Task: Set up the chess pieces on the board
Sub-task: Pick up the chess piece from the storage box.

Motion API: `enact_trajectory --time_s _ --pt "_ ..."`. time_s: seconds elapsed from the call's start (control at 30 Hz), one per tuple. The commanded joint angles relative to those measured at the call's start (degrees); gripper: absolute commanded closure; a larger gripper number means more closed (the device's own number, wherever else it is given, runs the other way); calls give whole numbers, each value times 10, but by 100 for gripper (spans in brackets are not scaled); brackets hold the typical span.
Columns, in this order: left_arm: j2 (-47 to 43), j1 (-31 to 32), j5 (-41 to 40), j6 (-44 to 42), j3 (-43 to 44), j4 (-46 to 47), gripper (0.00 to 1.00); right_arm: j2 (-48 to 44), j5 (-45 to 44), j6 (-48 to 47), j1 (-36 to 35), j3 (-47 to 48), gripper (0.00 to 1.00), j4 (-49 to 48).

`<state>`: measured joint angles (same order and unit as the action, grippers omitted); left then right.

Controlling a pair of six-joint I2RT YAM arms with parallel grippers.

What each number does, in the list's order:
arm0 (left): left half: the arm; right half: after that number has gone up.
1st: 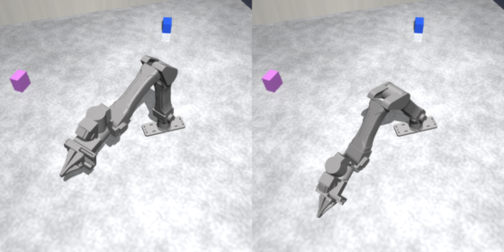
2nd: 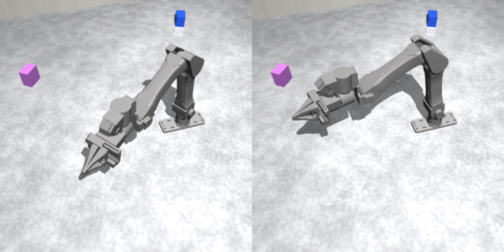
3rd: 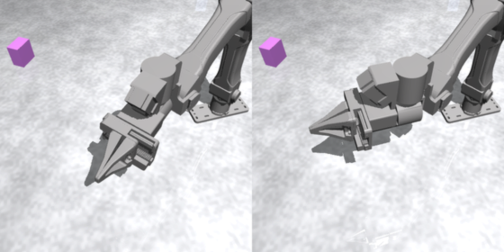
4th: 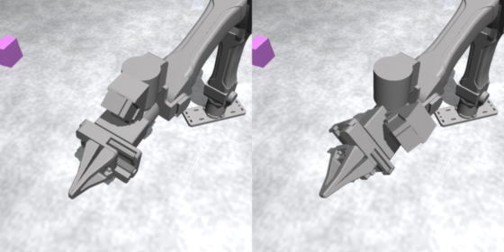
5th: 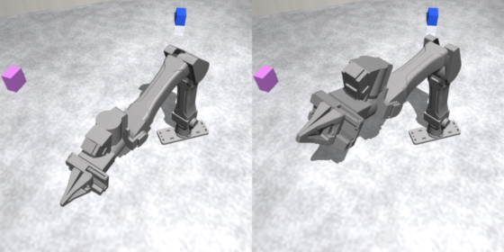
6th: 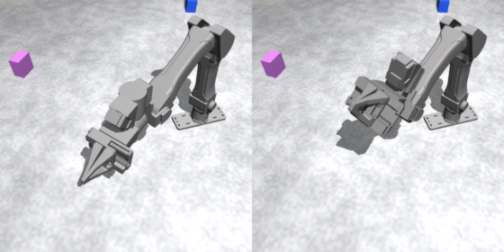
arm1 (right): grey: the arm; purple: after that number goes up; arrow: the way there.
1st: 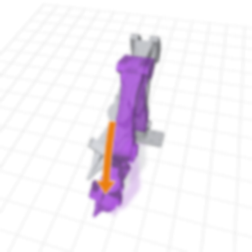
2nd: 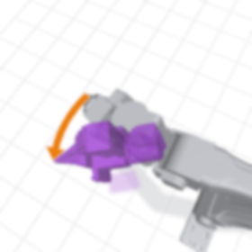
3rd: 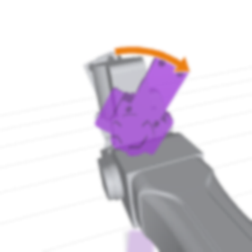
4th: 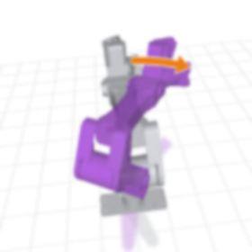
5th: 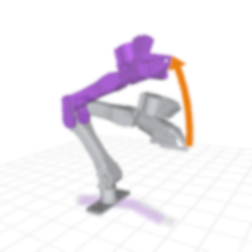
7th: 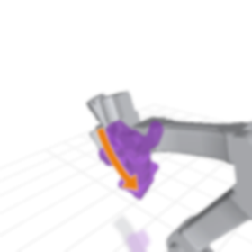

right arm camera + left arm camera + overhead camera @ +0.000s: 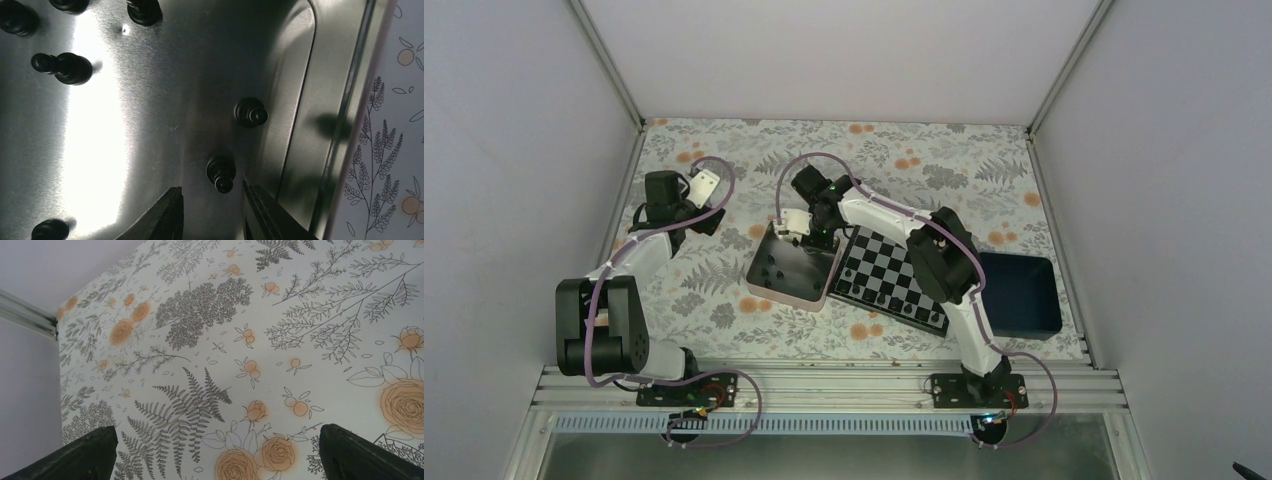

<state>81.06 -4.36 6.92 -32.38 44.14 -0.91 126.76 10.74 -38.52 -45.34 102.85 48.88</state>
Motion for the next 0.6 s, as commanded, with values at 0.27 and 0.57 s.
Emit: enact_trajectory --time_s 0.27,0.57 --pt "-6 -4 16 -2 -11 19 0 17 -3 -7 -7 -4 69 -24" --pt "-12 -6 21 -2 -14 22 0 32 0 -7 -12 10 75 -23"
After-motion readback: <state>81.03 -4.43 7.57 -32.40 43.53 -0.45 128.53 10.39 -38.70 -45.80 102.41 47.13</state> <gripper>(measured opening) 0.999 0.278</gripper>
